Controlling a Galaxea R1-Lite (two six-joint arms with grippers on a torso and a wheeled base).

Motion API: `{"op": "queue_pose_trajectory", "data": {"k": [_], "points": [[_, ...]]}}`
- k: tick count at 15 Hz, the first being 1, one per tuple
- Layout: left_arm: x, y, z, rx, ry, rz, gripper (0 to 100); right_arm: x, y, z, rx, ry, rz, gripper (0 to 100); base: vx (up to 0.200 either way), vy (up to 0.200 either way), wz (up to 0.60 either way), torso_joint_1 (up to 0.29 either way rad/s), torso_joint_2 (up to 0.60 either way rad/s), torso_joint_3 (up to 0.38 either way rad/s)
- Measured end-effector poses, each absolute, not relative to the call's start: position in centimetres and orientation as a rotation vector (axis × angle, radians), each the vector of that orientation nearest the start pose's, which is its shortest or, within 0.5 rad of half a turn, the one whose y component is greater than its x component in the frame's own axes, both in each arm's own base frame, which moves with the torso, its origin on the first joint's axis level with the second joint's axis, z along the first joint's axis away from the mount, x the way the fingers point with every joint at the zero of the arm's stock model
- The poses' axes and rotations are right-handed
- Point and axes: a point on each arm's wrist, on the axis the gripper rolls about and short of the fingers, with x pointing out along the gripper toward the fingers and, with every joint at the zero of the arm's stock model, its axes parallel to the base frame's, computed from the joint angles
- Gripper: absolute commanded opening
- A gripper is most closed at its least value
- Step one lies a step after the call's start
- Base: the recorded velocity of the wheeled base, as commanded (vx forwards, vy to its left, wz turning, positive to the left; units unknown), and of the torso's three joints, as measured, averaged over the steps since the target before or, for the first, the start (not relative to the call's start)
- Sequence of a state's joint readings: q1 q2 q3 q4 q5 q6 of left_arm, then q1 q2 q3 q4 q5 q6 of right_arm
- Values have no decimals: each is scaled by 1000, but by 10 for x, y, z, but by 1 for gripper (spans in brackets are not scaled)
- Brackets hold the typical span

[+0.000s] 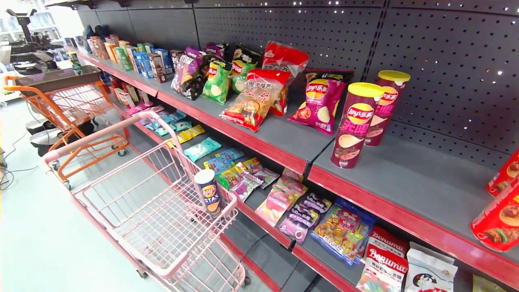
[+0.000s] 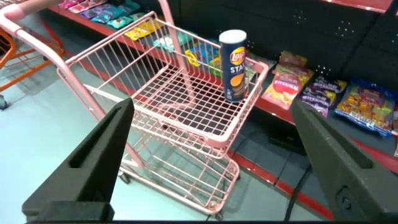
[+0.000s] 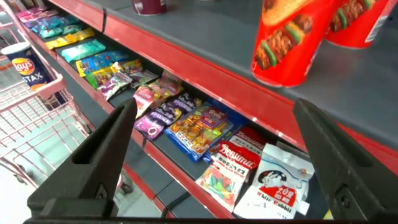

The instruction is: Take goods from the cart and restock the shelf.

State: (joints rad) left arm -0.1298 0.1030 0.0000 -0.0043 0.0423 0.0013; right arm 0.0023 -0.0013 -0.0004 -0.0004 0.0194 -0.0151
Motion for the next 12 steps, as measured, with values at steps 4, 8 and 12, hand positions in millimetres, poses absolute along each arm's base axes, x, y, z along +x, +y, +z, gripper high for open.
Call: {"op": "queue_pose_trajectory", "data": {"k": [4, 8, 12], "points": [[-15, 3, 78, 11, 99, -91, 100, -23, 0, 75, -14, -1, 22, 100, 0, 0, 0, -154, 372, 219], [-15, 3, 78, 12, 99, -92, 100, -23, 0, 75, -15, -1, 22, 100, 0, 0, 0, -160, 416, 261], [-15, 3, 78, 11, 99, -91, 100, -23, 0, 75, -15, -1, 23, 100, 0, 0, 0, -155, 441, 273]]}}
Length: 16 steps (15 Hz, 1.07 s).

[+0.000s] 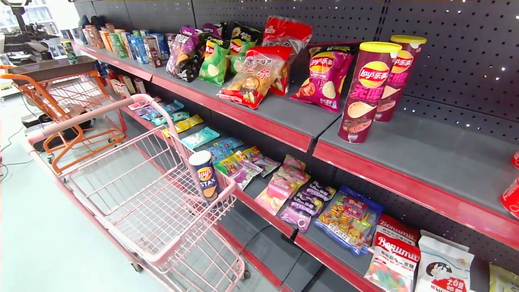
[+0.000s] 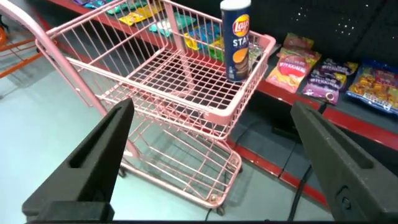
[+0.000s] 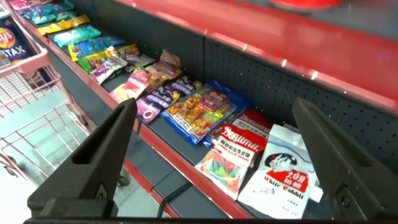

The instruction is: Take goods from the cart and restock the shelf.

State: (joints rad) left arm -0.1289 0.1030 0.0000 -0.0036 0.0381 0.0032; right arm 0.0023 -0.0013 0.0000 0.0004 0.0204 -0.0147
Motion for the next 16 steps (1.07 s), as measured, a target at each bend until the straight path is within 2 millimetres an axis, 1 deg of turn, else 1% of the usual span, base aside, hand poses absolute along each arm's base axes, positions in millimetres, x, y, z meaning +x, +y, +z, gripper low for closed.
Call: {"op": "queue_pose_trajectory", "data": {"k": [4, 5, 6, 7, 8, 9, 10, 11, 12, 13, 14, 15, 16], "points": [[-15, 3, 78, 9, 94, -103, 100, -23, 0, 75, -12, -1, 22, 100, 0, 0, 0, -24, 69, 49], [-15, 3, 85, -1, 75, -111, 100, -23, 0, 75, -12, -1, 22, 100, 0, 0, 0, 0, 0, 0], [-15, 3, 97, -26, 53, -117, 100, -23, 0, 75, -12, -1, 22, 100, 0, 0, 0, 0, 0, 0], [-15, 3, 117, -64, 26, -120, 100, -23, 0, 75, -12, -1, 23, 100, 0, 0, 0, 0, 0, 0], [-11, 2, 143, -101, 6, -121, 100, -23, 0, 75, -11, -1, 24, 100, 0, 0, 0, 0, 0, 0], [-2, 1, 169, -129, 4, -118, 100, -23, 0, 75, -8, -1, 24, 100, 0, 0, 0, 0, 0, 0], [14, -1, 194, -147, 14, -110, 100, -23, 0, 75, -6, -1, 24, 100, 0, 0, 0, 0, 0, 0], [38, -4, 216, -159, 30, -104, 100, -23, 0, 75, -6, -1, 24, 100, 0, 0, 0, 0, 0, 0], [66, -7, 231, -167, 44, -107, 100, -23, 0, 75, -6, -1, 22, 100, 0, 0, 0, 0, 0, 0], [97, -10, 240, -168, 59, -115, 100, -23, 0, 75, -6, -1, 22, 100, 0, 0, 0, 0, 0, 0], [133, -11, 242, -151, 83, -135, 100, -23, 0, 75, -5, -1, 22, 100, 0, 0, 0, 0, 0, 0], [166, -12, 238, -119, 107, -162, 100, -23, 0, 75, -6, -1, 22, 100, 0, 0, 0, 0, 0, 0], [196, -11, 229, -80, 132, -202, 100, -23, 0, 75, -5, -1, 22, 100, 0, 0, 0, 0, 0, 0]]}}
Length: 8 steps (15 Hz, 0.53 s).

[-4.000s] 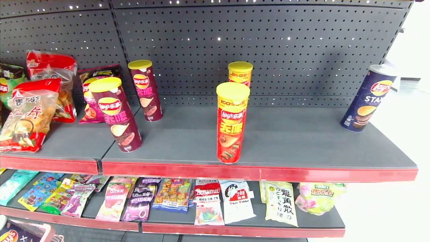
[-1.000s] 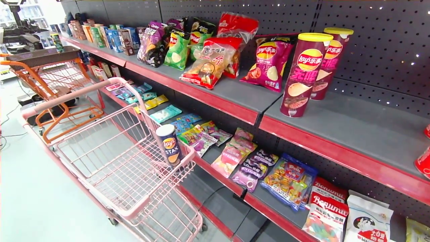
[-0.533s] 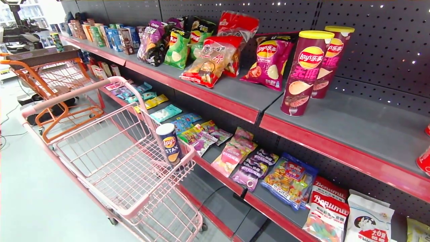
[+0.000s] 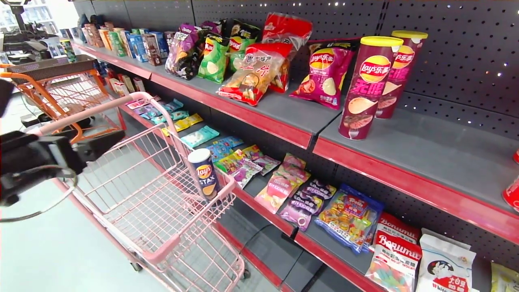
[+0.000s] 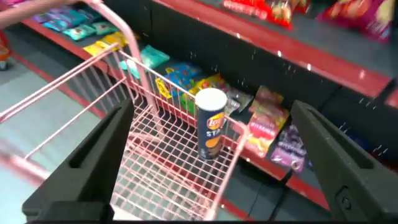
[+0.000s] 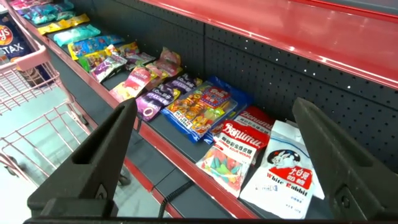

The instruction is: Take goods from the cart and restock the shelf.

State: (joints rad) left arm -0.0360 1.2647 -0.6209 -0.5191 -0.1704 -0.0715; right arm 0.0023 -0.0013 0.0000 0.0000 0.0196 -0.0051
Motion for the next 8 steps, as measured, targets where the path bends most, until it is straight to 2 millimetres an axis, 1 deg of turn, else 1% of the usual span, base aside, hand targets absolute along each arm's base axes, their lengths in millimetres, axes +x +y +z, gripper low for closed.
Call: {"op": "queue_pose_trajectory", "data": {"k": [1, 2, 3, 4, 6, 8], "points": [[224, -9, 216, -36, 156, -257, 100, -23, 0, 75, -5, -1, 22, 100, 0, 0, 0, 0, 0, 0], [246, -7, 198, 3, 193, -305, 100, -23, 0, 75, -6, -1, 22, 100, 0, 0, 0, 0, 0, 0], [262, -5, 183, 28, 230, -340, 100, -23, 0, 75, -5, -1, 22, 100, 0, 0, 0, 0, 0, 0], [277, -3, 167, 47, 260, -367, 100, -23, 0, 75, -6, -1, 23, 100, 0, 0, 0, 0, 0, 0], [298, -1, 142, 51, 291, -382, 100, -23, 0, 75, -6, -1, 23, 100, 0, 0, 0, 0, 0, 0], [315, -3, 123, 57, 271, -412, 100, -23, 0, 75, -6, -1, 23, 100, 0, 0, 0, 0, 0, 0]]}}
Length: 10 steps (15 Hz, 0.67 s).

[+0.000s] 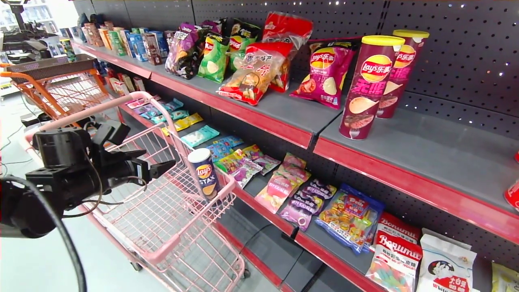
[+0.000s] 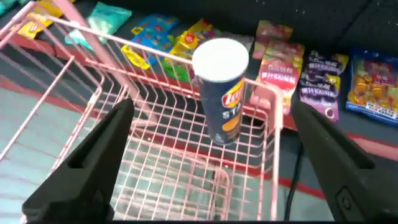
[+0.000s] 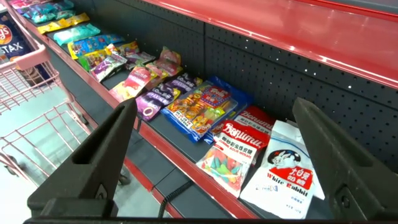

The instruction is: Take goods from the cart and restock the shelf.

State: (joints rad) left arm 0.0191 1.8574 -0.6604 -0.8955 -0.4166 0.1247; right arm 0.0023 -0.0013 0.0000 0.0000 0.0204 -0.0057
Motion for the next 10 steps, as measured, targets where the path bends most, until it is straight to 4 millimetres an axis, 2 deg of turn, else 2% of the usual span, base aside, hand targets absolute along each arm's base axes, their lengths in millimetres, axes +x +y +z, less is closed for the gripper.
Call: {"op": "queue_pose_trajectory", "data": {"k": [4, 10], "points": [[332, -13, 80, 39, 355, -467, 100, -23, 0, 75, -6, -1, 24, 100, 0, 0, 0, 0, 0, 0], [355, -15, 52, 35, 357, -489, 100, -23, 0, 75, -7, -1, 23, 100, 0, 0, 0, 0, 0, 0]]}}
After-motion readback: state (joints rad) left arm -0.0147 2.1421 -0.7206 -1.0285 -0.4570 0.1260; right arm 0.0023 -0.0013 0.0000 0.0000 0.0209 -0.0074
